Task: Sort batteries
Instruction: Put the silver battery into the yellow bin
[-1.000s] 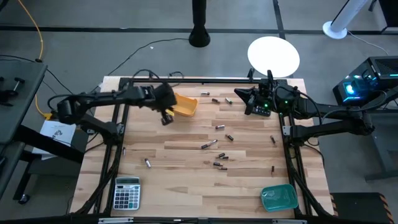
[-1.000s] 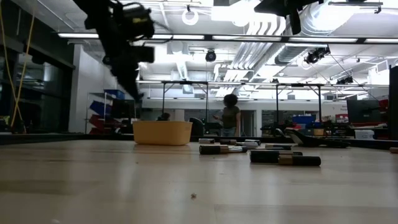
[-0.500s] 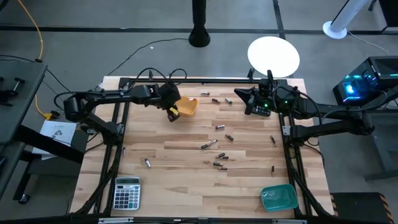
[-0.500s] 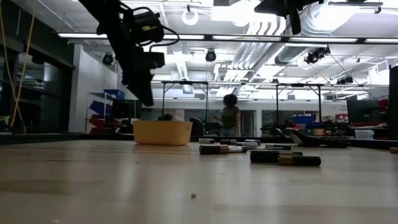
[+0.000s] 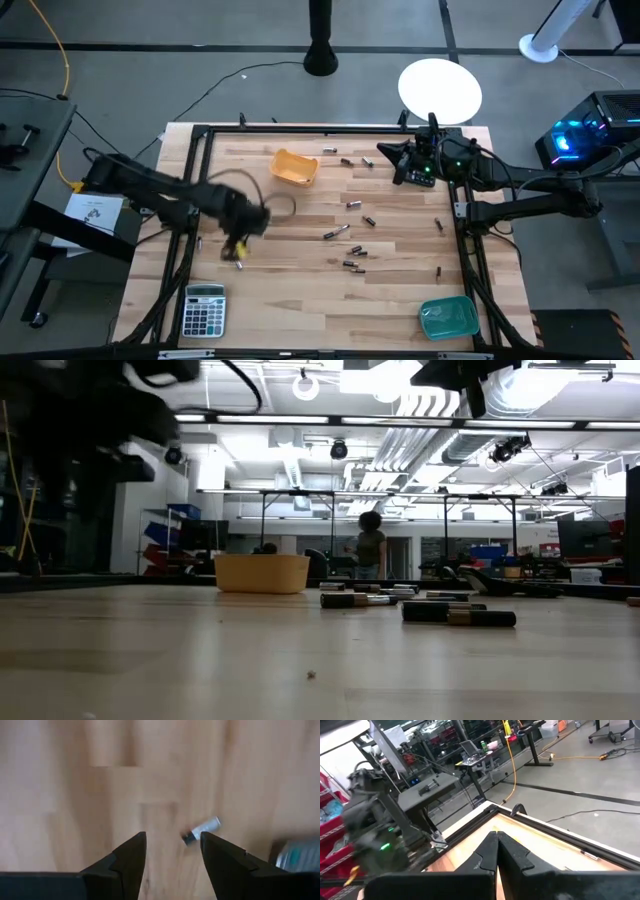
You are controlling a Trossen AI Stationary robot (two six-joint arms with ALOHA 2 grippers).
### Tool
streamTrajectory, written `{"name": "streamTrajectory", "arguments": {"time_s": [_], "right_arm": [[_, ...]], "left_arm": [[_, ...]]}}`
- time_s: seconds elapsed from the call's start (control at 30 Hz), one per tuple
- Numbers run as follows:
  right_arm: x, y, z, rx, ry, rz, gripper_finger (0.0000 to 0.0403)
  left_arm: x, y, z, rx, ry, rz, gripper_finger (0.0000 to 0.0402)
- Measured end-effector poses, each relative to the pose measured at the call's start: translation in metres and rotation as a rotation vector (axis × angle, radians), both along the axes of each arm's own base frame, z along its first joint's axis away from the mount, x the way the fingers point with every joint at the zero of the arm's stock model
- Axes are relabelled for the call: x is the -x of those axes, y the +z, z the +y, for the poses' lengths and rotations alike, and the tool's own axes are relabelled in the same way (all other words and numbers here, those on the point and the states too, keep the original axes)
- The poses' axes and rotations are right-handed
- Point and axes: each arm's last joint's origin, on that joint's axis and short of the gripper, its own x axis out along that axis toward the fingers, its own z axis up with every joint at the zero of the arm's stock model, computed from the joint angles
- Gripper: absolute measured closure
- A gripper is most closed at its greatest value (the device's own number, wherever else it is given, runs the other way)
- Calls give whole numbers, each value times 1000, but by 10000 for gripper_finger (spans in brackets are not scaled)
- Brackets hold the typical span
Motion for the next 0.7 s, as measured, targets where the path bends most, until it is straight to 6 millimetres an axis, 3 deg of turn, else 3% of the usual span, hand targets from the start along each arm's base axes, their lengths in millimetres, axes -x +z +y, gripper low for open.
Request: {"name": "streamTrajectory", "arguments": {"time_s": [0.13, 0.33, 0.47, 0.7], "right_arm": [[1, -1, -3, -2, -13, 13, 402], [1, -3, -3, -11, -15, 29, 402], [1, -4, -3, -11, -15, 39, 402], [1, -5, -3, -9, -14, 47, 402]], "left_arm": [[4, -6, -26, -78, -224, -67, 220], [16, -29, -45, 17, -313, -67, 220], [27, -45, -47, -41, -407, -51, 220], [20, -58, -51, -50, -438, -41, 220]]}}
